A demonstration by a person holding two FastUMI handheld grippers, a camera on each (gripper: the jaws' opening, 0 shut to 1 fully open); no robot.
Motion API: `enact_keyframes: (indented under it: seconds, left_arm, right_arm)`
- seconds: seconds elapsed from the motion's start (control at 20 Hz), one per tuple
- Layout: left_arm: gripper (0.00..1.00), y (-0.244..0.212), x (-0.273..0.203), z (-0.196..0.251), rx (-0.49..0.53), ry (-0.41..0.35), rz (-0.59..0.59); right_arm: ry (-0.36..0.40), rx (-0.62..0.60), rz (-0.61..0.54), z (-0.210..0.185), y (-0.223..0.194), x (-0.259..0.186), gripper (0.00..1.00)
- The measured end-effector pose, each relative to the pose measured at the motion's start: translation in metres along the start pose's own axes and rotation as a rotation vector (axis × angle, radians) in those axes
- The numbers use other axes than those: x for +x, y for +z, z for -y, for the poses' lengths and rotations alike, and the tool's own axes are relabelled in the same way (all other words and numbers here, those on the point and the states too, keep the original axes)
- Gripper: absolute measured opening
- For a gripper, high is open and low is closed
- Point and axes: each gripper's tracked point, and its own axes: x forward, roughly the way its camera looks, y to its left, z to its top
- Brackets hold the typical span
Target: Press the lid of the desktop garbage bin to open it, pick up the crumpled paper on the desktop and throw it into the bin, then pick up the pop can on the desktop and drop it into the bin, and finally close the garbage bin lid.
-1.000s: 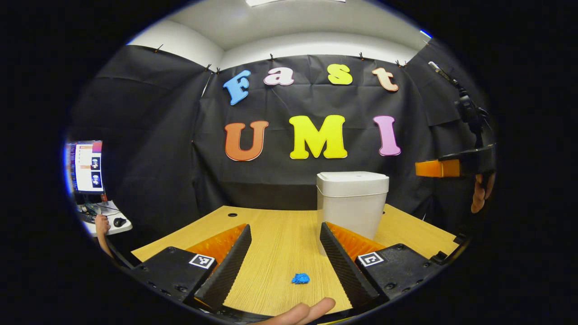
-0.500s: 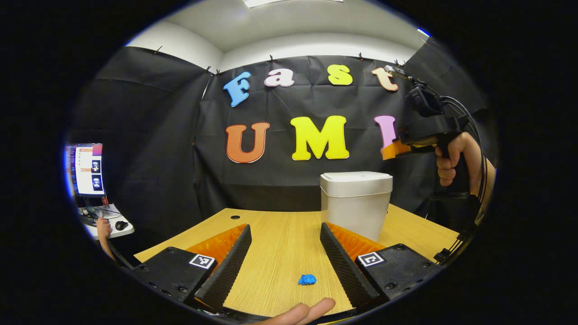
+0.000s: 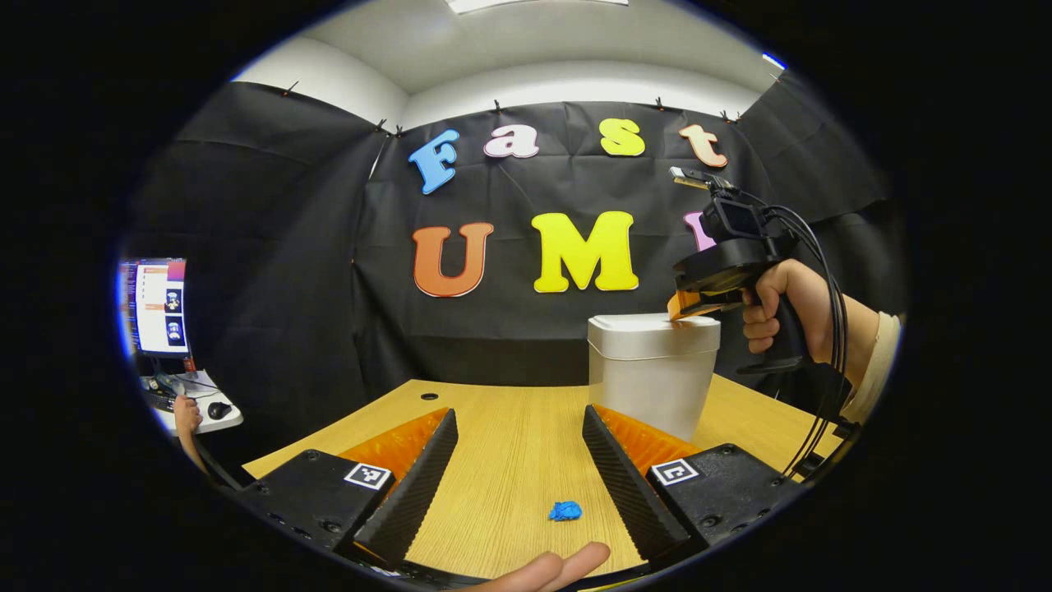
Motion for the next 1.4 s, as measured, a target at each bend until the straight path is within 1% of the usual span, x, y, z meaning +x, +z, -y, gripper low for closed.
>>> enact_keyframes:
  seconds: [0.1,0.3,0.45,0.6,0.65,0.75,0.8,0.9,1.0,1.05,1.1,1.25,1.3,1.4]
  left_arm:
    - [0.99,-0.001,0.0,-0.001,-0.005,0.003,-0.006]
    - [0.99,-0.005,0.002,0.0,-0.006,0.0,-0.02]
    - [0.99,-0.009,0.004,0.005,0.006,-0.008,-0.032]
    - [0.99,-0.009,0.006,0.007,0.015,-0.013,-0.032]
    - [0.99,-0.01,0.006,0.006,0.013,-0.01,-0.031]
    - [0.99,-0.013,0.008,0.004,0.007,-0.009,-0.037]
    - [0.99,-0.014,0.009,0.003,0.006,-0.007,-0.041]
    - [0.99,-0.017,0.013,0.0,-0.011,-0.01,-0.055]
    - [0.99,-0.023,0.015,0.004,-0.036,-0.029,-0.074]
    - [0.99,-0.025,0.017,0.005,-0.039,-0.038,-0.085]
    - [0.99,-0.026,0.018,0.003,-0.036,-0.034,-0.088]
    - [0.99,-0.031,0.021,0.007,-0.048,-0.055,-0.101]
    - [0.99,-0.033,0.025,0.01,-0.055,-0.073,-0.104]
    - [0.99,-0.038,0.028,0.015,-0.065,-0.105,-0.114]
  right_arm:
    - [0.003,-0.022,-0.017,0.0,-0.006,0.002,0.0]
    - [-0.024,-0.011,-0.025,0.001,-0.01,0.003,0.01]
    - [-0.022,0.011,0.033,0.0,-0.01,0.001,0.01]
    - [0.036,0.045,0.104,-0.001,0.005,-0.005,0.01]
    - [0.032,0.069,0.113,0.005,0.006,-0.007,0.0]
    - [0.035,0.101,0.173,0.015,0.021,-0.017,0.0]
    - [0.02,0.103,0.21,0.02,0.03,-0.024,0.0]
    - [-0.007,0.064,0.245,0.027,0.033,-0.034,0.0]
    - [-0.015,0.026,0.228,0.027,0.025,-0.04,0.0]
    - [-0.007,0.023,0.221,0.023,0.023,-0.042,0.0]
    - [0.001,0.027,0.218,0.021,0.021,-0.043,0.0]
    - [0.04,0.049,0.187,0.011,0.009,-0.045,0.0]
    - [0.062,0.051,0.183,0.006,0.005,-0.05,0.0]
    - [0.063,0.021,0.176,0.006,-0.004,-0.056,0.0]
